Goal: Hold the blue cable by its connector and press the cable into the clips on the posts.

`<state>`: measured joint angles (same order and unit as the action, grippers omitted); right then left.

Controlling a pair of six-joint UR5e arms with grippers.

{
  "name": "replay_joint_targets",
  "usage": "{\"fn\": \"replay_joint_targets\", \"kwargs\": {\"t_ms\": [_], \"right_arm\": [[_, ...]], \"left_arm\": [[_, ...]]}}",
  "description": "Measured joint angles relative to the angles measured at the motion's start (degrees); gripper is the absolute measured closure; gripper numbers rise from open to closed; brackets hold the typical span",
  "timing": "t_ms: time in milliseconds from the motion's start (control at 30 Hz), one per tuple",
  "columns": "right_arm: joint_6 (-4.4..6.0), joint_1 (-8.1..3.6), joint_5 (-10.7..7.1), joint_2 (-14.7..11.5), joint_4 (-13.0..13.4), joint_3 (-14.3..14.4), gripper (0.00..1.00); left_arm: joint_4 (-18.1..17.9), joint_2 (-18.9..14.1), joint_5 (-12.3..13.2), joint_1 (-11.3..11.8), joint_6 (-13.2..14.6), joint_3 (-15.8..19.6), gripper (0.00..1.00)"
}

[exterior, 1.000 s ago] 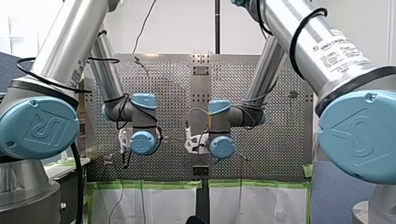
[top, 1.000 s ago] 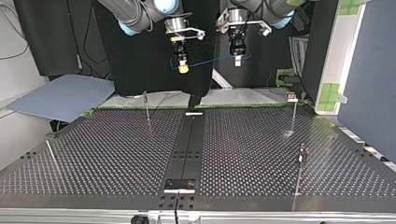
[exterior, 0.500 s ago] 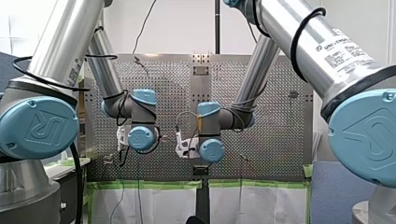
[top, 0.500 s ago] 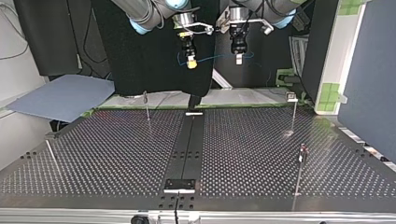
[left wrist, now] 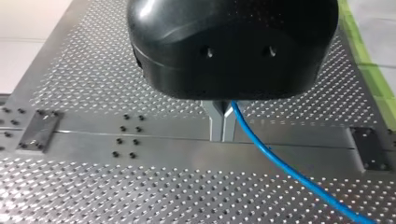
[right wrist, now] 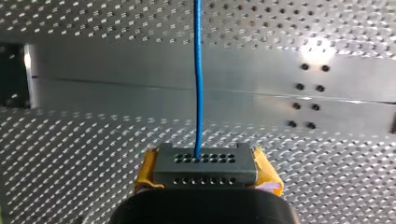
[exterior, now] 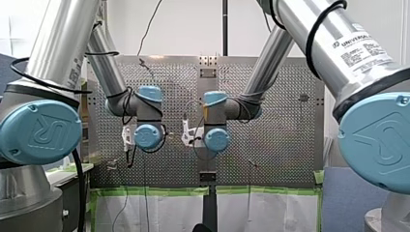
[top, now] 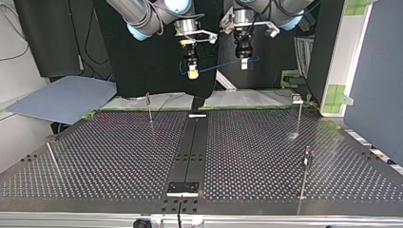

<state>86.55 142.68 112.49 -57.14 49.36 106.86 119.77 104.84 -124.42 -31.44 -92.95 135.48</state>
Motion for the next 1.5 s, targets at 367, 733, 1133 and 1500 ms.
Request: {"fn": "replay_joint_targets", "kwargs": {"t_ms": [367,733,1133,1500], "right_arm": [[0.35,-0.96,-4.07,-5.37,-5.37,-4.37,1.0],[1.54,-2.8,-8.72,-10.5,-10.5,-8.94,1.0],[2.69,-4.48,-13.25,-16.29,-15.04,-12.37,1.0],[5.2,-4.65,-16.11,-15.82,-15.46,-16.67,1.0]], "left_arm": [[5.18,-5.83,-3.65,1.47,0.1,-4.16,1.0],[10.76,-11.43,-5.54,2.77,0.85,-9.23,1.0],[16.05,-14.03,-6.11,6.2,2.29,-13.08,1.0],[17.31,-14.02,-2.81,10.4,1.99,-14.3,1.0]]}}
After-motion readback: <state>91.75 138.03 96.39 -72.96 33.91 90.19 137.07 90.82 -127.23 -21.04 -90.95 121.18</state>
